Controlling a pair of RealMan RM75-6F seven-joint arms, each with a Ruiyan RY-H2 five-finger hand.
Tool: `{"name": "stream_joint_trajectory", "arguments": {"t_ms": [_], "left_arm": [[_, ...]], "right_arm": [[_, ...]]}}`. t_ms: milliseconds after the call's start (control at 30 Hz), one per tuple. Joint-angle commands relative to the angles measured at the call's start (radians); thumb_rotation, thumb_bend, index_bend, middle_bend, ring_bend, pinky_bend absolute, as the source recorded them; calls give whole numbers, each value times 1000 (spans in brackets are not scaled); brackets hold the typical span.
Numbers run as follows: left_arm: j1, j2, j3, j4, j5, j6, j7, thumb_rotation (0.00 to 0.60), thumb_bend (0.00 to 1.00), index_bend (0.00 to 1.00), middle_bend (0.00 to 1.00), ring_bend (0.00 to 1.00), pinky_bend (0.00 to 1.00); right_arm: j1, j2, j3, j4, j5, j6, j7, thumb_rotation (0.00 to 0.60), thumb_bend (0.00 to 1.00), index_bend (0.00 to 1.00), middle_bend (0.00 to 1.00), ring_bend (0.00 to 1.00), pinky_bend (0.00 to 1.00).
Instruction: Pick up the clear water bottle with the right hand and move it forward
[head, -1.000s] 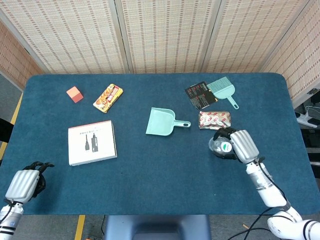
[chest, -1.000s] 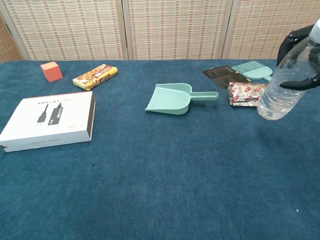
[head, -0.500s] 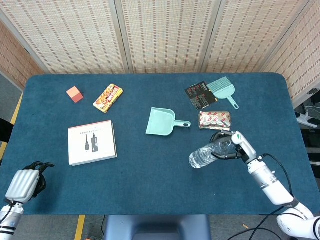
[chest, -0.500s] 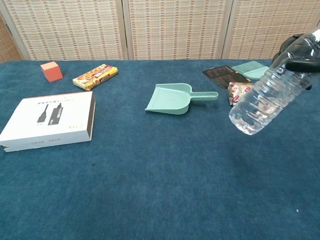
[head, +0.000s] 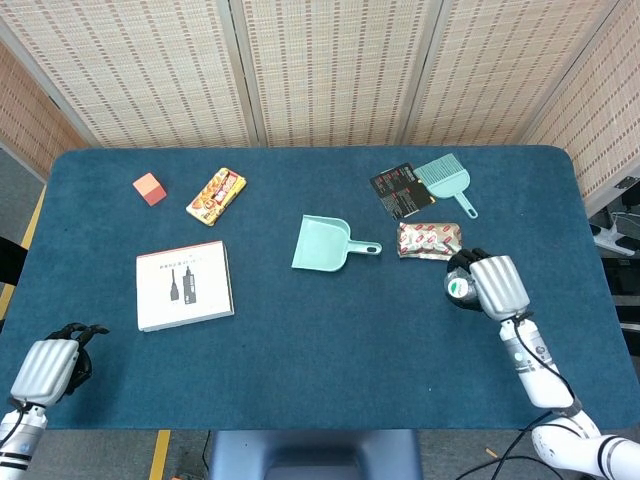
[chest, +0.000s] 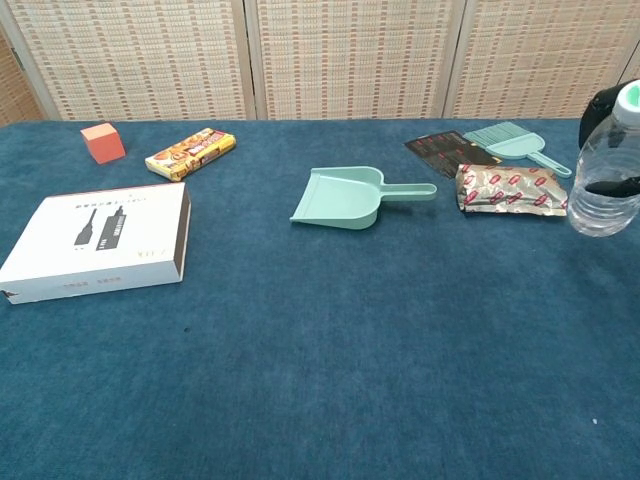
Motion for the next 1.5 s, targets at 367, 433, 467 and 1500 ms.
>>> {"name": "stream_joint_trajectory", "arguments": {"t_ms": [367, 433, 467, 1500], "left_arm": [[-3, -5, 2, 4, -8, -13, 10, 600, 875, 289, 357, 225, 375], [-3, -4, 2, 3, -9, -13, 11, 600, 875, 289, 357, 225, 375], [-2, -3, 2, 1, -7, -10, 10, 600, 875, 289, 357, 225, 375], [-4, -2, 3, -3, -5, -12, 12, 600, 875, 289, 357, 226, 375]], "right_arm": [[-19, 7, -16, -45, -10, -9, 89, 600, 346, 756, 646, 560, 717], [-14, 22, -16, -60, 3, -46, 155, 600, 347, 756, 647, 561, 718], [-9, 41, -11, -95, 28, -90, 229, 600, 347, 756, 647, 561, 718], [-13, 170, 33, -211, 116, -138, 270, 600, 347, 755, 655, 566, 720]]}}
